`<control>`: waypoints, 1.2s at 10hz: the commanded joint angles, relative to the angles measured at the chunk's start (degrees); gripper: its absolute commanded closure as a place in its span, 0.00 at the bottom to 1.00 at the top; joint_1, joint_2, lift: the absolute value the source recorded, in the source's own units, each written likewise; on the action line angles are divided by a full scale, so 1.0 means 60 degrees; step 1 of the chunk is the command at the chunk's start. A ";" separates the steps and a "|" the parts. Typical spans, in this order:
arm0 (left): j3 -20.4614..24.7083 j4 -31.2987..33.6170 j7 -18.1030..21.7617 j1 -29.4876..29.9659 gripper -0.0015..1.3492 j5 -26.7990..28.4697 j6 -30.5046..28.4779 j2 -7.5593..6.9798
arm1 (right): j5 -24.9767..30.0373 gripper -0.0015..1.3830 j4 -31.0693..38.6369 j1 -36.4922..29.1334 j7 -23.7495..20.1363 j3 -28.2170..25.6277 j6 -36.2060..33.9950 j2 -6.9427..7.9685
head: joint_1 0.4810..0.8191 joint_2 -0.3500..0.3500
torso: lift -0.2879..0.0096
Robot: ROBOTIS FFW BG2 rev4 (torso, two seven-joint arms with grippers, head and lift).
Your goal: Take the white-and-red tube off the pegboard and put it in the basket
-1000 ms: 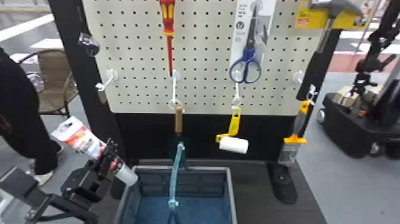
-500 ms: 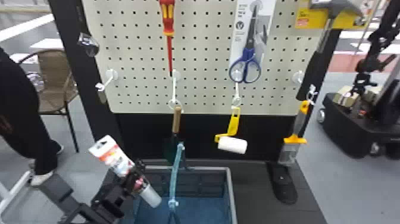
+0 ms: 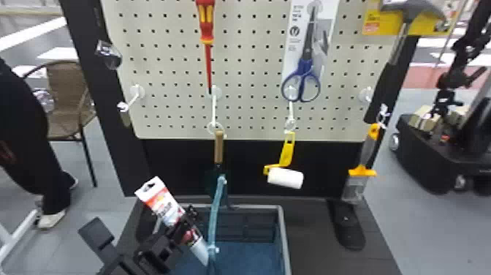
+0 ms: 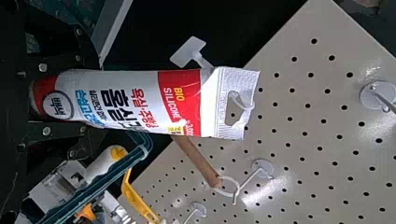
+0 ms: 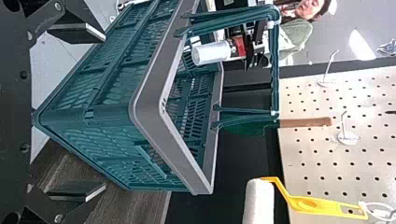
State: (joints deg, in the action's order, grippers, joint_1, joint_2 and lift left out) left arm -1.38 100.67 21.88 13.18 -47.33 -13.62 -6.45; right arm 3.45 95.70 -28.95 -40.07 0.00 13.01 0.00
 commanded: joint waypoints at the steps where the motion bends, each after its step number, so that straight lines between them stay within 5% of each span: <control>1: -0.0195 -0.0712 0.0381 -0.0304 0.80 0.0007 0.0306 0.0020 | -0.0019 0.13 0.0000 0.0000 -0.0001 0.0000 0.0000 0.0009 | 0.20 0.50 | 0.63; 3: -0.0370 -0.1110 0.0601 -0.0571 0.76 0.0153 0.0512 0.0035 | -0.0033 0.13 0.0000 0.0000 -0.0001 0.0000 0.0000 0.0009 | 0.20 0.50 | 0.63; 5: -0.0253 -0.1157 0.0806 -0.0735 0.28 0.0564 0.0497 0.0020 | -0.0033 0.13 0.0000 0.0000 -0.0001 0.0000 0.0000 0.0009 | 0.20 0.50 | 0.63; 6: -0.0239 -0.1157 0.0821 -0.0735 0.12 0.0637 0.0497 0.0020 | -0.0033 0.13 0.0000 -0.0021 -0.0001 0.0000 0.0000 0.0009 | 0.20 0.50 | 0.63; 12: -0.0180 -0.0969 0.0894 -0.0776 0.07 0.1032 0.0643 0.0035 | -0.0019 0.13 0.0047 -0.0041 -0.0001 0.0000 -0.0044 0.0009 | 0.20 0.50 | 0.63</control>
State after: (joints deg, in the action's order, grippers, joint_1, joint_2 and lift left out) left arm -2.65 94.31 27.30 8.52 -42.40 -10.19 -6.27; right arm 3.28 95.80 -29.10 -40.07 0.00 12.85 0.00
